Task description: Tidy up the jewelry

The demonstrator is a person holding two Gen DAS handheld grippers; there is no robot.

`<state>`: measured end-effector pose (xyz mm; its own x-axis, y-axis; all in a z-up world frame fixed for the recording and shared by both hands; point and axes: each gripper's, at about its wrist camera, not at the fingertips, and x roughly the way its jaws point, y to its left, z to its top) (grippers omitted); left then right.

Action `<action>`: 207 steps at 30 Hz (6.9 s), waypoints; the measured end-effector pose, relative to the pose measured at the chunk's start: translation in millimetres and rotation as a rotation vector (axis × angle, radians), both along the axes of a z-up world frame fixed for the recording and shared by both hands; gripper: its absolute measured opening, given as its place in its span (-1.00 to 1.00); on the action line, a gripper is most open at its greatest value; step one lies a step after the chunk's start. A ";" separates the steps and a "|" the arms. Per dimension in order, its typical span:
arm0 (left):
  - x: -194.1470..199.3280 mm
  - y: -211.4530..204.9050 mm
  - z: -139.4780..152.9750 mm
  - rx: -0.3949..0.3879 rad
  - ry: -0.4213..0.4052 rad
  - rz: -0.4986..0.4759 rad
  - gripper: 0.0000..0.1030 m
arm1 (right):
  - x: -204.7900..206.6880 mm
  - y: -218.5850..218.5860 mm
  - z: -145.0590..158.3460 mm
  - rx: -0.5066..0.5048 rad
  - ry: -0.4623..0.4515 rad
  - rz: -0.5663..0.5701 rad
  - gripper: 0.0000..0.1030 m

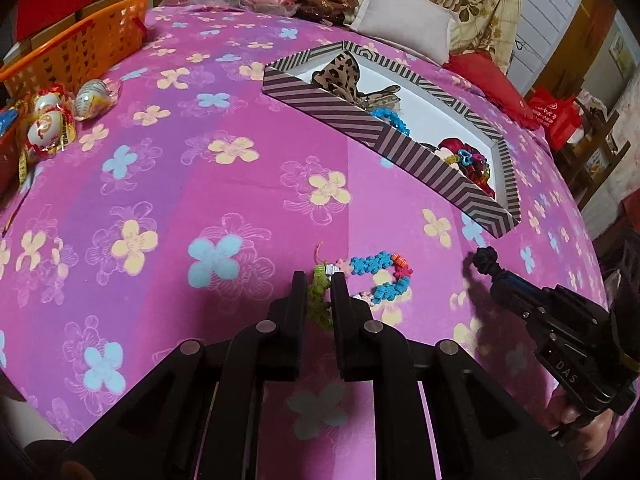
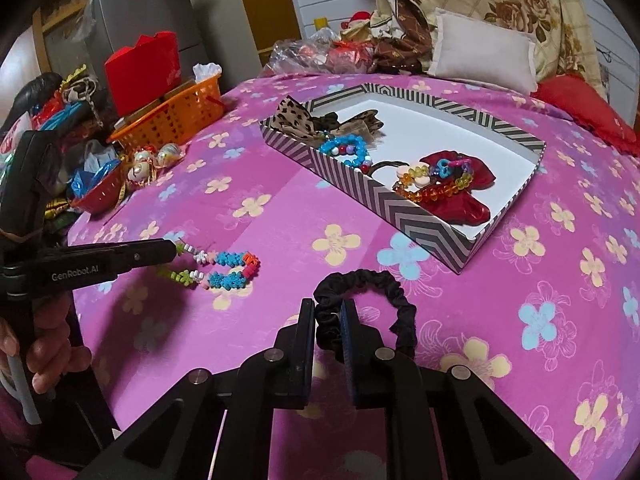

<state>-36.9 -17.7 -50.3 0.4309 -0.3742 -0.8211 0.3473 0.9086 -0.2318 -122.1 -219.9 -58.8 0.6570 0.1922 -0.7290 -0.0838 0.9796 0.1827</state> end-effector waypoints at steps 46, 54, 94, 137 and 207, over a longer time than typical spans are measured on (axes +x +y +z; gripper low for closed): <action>-12.6 -11.4 48.8 0.036 -0.111 0.034 -0.79 | -11.7 -14.1 32.3 0.157 -0.065 -0.005 -0.76; -6.9 -11.9 58.5 0.021 -0.112 0.037 -0.79 | -12.6 -29.1 43.4 0.233 -0.082 -0.020 -0.76; 88.4 -188.9 105.4 0.097 -0.212 -0.135 -0.79 | 71.6 -99.6 63.6 0.161 -0.095 -0.147 -0.76; 88.7 -115.1 55.2 0.174 -0.200 0.016 0.09 | 52.9 -76.6 61.2 0.099 -0.087 -0.202 -0.06; 30.0 -85.0 38.1 0.237 -0.324 0.122 0.12 | 35.5 -57.7 44.5 -0.049 -0.100 -0.280 0.62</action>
<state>-6.9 -102.6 -12.2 0.7108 -0.1210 -0.6929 0.2542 0.9627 0.0926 -86.6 -277.6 -14.3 0.7486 -0.0408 -0.6618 0.1760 0.9745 0.1390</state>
